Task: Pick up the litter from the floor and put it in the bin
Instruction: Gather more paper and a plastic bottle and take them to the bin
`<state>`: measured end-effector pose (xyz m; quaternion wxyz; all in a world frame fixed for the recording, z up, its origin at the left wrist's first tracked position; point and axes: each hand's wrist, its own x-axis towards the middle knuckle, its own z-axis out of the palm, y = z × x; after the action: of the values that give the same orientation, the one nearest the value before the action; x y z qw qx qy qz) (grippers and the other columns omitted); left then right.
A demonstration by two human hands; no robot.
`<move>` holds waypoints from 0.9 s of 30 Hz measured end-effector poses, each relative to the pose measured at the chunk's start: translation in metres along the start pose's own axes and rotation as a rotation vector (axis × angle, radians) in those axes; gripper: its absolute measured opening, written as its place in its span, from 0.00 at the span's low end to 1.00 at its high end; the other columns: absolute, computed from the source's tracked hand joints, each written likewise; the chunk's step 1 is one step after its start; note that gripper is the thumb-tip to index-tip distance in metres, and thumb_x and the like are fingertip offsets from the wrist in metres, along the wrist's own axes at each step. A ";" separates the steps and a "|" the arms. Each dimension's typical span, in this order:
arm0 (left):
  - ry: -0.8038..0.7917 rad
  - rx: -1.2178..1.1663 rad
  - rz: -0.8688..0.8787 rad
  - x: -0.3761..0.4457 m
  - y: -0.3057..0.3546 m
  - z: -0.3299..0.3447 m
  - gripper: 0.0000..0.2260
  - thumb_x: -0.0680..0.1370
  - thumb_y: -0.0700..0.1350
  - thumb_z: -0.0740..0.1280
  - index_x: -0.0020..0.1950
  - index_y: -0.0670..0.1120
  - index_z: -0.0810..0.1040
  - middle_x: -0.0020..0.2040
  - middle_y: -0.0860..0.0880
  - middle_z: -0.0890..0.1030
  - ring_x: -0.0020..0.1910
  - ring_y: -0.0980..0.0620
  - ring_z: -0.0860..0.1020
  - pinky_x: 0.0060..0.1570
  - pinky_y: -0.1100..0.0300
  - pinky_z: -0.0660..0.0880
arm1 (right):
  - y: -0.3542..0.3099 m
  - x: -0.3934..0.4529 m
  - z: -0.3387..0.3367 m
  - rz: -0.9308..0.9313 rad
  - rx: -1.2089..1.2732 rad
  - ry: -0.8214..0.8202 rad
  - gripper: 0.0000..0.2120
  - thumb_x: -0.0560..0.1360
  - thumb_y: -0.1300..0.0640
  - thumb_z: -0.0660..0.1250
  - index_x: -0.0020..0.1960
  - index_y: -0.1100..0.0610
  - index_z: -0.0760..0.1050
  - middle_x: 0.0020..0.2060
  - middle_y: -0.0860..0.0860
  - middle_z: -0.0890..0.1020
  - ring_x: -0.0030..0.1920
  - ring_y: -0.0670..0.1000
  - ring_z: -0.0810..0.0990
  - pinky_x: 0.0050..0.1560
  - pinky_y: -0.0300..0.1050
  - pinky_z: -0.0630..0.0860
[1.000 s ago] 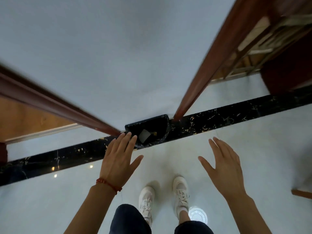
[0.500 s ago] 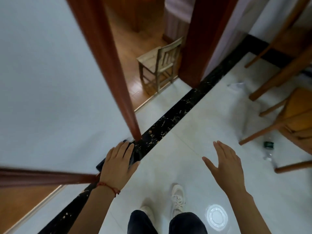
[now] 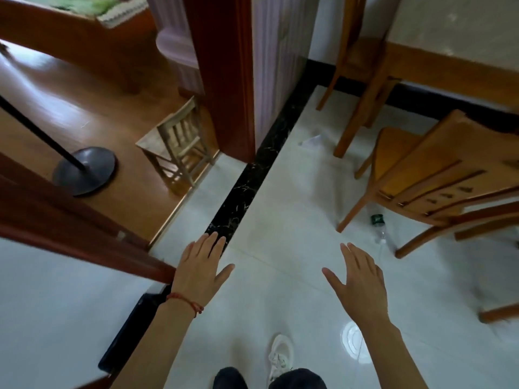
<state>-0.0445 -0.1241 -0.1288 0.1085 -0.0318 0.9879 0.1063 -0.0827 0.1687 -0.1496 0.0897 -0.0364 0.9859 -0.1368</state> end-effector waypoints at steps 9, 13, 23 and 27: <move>0.043 0.007 0.095 0.122 0.047 -0.047 0.42 0.74 0.66 0.34 0.64 0.39 0.72 0.63 0.39 0.75 0.64 0.39 0.71 0.62 0.45 0.67 | 0.012 0.110 -0.045 0.020 0.034 0.045 0.29 0.74 0.42 0.62 0.69 0.57 0.63 0.69 0.55 0.68 0.70 0.54 0.63 0.67 0.50 0.61; 0.070 0.009 0.125 0.196 0.044 -0.066 0.34 0.75 0.63 0.47 0.61 0.38 0.75 0.60 0.37 0.77 0.60 0.38 0.74 0.58 0.43 0.70 | 0.002 0.171 -0.053 0.056 0.075 0.089 0.28 0.73 0.45 0.65 0.66 0.60 0.67 0.65 0.57 0.72 0.67 0.57 0.68 0.64 0.53 0.65; 0.140 0.036 0.285 0.402 0.032 -0.120 0.24 0.72 0.51 0.70 0.62 0.37 0.74 0.61 0.37 0.76 0.61 0.37 0.73 0.59 0.41 0.69 | -0.024 0.335 -0.089 0.202 0.117 0.160 0.29 0.74 0.45 0.64 0.68 0.59 0.64 0.68 0.57 0.69 0.68 0.58 0.65 0.66 0.56 0.62; 0.131 0.038 0.332 0.472 0.049 -0.135 0.26 0.74 0.51 0.68 0.67 0.39 0.69 0.66 0.38 0.72 0.66 0.39 0.68 0.64 0.42 0.66 | -0.018 0.390 -0.104 0.246 0.137 0.184 0.28 0.74 0.44 0.62 0.68 0.58 0.64 0.68 0.56 0.69 0.68 0.57 0.66 0.66 0.55 0.64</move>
<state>-0.5365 -0.1244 -0.0947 0.0256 0.1271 0.9863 0.1020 -0.4836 0.1414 -0.1111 0.0173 0.1032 0.9754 -0.1942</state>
